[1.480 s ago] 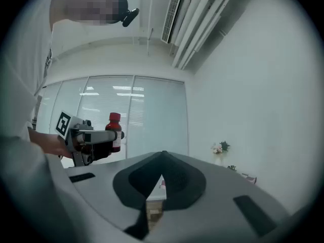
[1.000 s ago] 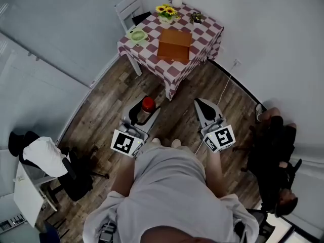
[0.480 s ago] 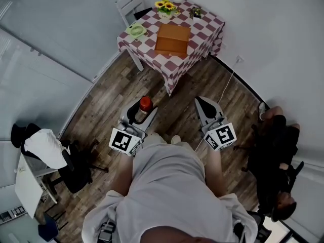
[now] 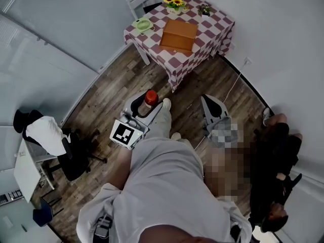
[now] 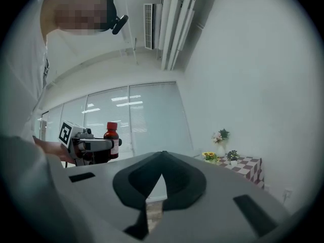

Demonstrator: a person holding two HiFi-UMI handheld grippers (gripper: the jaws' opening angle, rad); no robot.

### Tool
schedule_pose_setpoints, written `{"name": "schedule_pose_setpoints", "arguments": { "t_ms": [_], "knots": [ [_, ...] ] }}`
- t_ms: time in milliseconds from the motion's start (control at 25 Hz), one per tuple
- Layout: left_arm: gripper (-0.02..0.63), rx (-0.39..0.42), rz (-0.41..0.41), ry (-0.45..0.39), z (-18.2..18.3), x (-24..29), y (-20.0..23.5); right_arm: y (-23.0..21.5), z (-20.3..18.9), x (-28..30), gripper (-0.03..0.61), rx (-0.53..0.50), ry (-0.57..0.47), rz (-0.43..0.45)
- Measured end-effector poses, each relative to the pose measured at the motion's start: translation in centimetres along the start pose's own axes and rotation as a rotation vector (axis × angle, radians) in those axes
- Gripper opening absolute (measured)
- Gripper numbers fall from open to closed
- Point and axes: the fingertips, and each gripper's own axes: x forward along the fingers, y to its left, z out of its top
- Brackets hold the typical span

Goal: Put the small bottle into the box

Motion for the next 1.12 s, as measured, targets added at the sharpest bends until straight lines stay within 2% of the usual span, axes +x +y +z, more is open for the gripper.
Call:
{"name": "schedule_pose_setpoints", "arguments": {
  "t_ms": [200, 400, 520, 760, 920, 1120],
  "knots": [
    [0.218, -0.02, -0.01, -0.001, -0.7, 3.5, 2.2, -2.8, -0.8, 2.2, 0.002, 0.018, 0.012, -0.013],
    [0.218, -0.029, -0.062, -0.004, -1.4, 9.4, 6.0, -7.1, -0.3, 6.1, 0.002, 0.01, 0.017, -0.046],
    [0.218, -0.048, -0.067, -0.015, -1.9, 12.8, 10.1, -9.8, -0.6, 10.1, 0.002, 0.006, 0.052, -0.055],
    [0.218, -0.139, -0.095, -0.033, -3.4, 19.1, 19.9, -14.7, 0.0, 20.7, 0.002, 0.033, 0.124, -0.043],
    [0.218, -0.183, -0.082, -0.035, -4.5, 22.2, 26.2, -17.5, -0.4, 27.2, 0.002, 0.083, 0.163, -0.034],
    [0.218, -0.195, -0.046, -0.041, -5.6, 25.3, 32.8, -20.1, -1.2, 33.2, 0.002, 0.131, 0.2, -0.01]
  ]
}}
